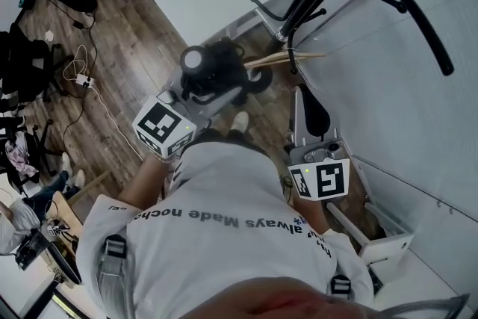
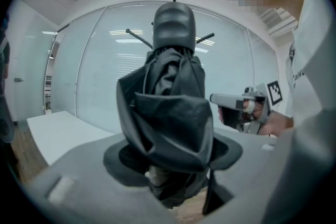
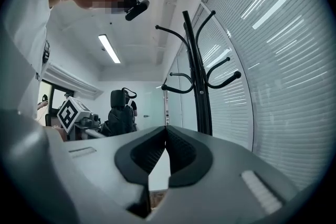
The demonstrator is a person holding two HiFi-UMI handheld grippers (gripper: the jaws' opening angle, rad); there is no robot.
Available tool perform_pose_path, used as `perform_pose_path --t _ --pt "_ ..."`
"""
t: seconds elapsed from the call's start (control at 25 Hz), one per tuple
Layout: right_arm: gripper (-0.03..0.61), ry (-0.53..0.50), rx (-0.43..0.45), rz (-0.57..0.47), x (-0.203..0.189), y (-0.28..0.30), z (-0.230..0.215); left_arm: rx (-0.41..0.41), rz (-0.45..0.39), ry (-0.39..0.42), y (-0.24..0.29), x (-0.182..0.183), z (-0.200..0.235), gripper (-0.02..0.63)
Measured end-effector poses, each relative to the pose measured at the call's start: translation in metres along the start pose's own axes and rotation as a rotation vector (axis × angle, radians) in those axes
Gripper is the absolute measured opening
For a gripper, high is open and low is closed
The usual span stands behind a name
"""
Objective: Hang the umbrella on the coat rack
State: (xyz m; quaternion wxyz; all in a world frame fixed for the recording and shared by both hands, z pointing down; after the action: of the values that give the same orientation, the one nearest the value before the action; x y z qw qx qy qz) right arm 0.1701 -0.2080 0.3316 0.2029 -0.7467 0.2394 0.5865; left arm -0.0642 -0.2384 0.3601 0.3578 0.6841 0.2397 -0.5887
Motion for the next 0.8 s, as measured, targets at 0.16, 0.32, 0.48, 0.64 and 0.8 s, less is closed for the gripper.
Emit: perform_pose_path --t 0.16,0.32,0.48,0.64,0.8 --pt "0.002 0.005 0.017 0.004 0.006 0.017 -0.020 -0.001 0.009 -0.004 0.021 -0.001 0.013 0.284" --pt "0.002 -0.003 0.027 -0.009 0.013 0.036 -0.022 -0.018 0.010 0.005 0.029 -0.002 0.027 0.284" --pt "0.002 0.011 0.057 -0.049 0.031 0.055 -0.015 -0.045 0.015 0.008 0.031 0.004 0.044 0.284" --pt "0.019 0.054 0.138 -0.086 0.052 0.078 -0.004 -0.088 0.009 0.019 0.035 0.011 0.056 0.284" --pt "0.059 0.112 0.203 -0.094 0.056 0.100 -0.001 -0.130 0.022 0.054 0.047 0.010 0.064 0.284"
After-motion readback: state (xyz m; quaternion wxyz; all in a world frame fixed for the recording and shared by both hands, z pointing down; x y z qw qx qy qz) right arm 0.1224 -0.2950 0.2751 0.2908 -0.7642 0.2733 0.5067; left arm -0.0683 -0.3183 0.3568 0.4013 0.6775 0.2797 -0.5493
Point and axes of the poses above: the fingertips, and each gripper's own axes: y forward along the fingers, z to its left, x out of its top, the point moved 9 cm from there along -y, backward along the fingers, and after that the axes turned 10 degrees about y, right-handed, at the moved point
